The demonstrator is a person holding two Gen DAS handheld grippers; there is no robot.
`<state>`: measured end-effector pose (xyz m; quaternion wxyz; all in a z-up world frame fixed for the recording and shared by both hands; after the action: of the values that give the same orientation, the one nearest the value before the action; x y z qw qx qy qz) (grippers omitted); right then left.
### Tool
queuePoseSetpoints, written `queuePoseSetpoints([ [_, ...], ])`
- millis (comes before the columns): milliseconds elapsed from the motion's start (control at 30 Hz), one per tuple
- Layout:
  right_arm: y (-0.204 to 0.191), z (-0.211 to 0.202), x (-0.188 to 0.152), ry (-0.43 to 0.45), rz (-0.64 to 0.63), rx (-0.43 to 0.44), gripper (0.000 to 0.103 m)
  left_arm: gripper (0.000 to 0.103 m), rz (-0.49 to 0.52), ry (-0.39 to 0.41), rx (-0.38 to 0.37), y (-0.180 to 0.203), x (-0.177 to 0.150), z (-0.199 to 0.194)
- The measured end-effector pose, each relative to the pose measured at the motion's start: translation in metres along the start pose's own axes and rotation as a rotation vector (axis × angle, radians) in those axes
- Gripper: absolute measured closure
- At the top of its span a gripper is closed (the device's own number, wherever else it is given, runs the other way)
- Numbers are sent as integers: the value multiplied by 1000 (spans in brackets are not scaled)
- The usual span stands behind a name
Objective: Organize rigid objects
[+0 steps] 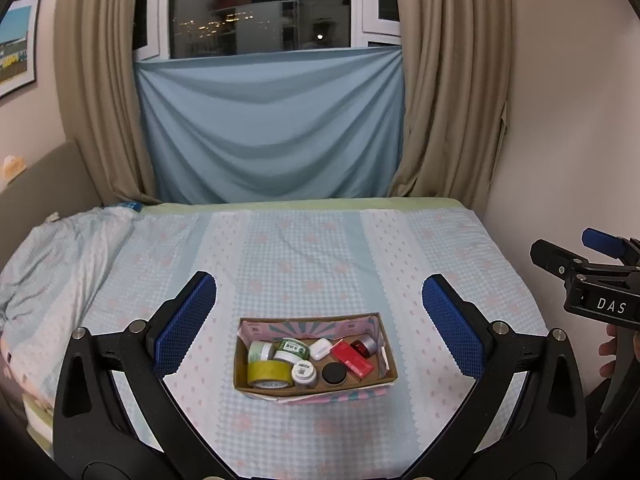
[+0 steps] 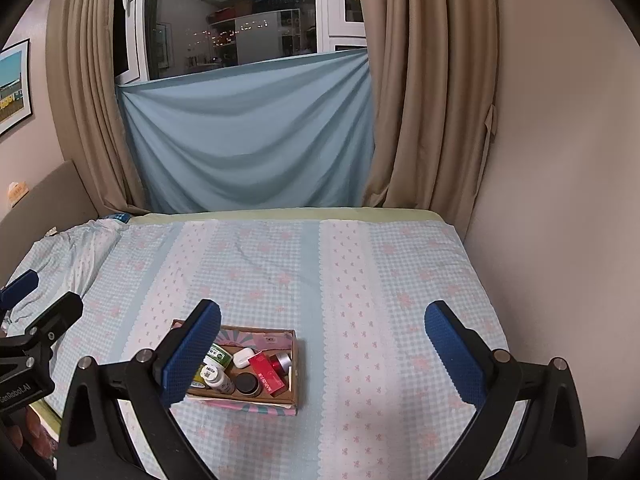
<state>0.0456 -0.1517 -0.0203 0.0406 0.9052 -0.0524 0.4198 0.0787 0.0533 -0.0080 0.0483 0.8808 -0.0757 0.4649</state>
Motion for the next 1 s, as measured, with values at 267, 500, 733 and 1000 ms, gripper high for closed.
queuePoseSetpoints([
  [267, 1, -3, 0, 3, 6, -8, 1, 0, 4, 2, 3, 1, -3, -1],
  [500, -2, -5, 1, 5, 6, -16, 1, 0, -1, 9, -3, 0, -4, -4],
  [733, -3, -5, 0, 5, 7, -18, 1, 0, 2, 14, -4, -2, -2, -6],
  [1000, -4, -6, 1, 7, 6, -20, 1, 0, -5, 44, 22, -5, -3, -12],
])
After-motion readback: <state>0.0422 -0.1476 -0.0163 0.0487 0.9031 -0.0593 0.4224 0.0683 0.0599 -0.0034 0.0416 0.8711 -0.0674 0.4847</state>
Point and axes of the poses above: each gripper's, at about its wrist camera, not at the fingertips, and z roughly the way its jaws point, y to its right, x to its top, the point moved 1 cm from there along z, roughly the way its jaws point
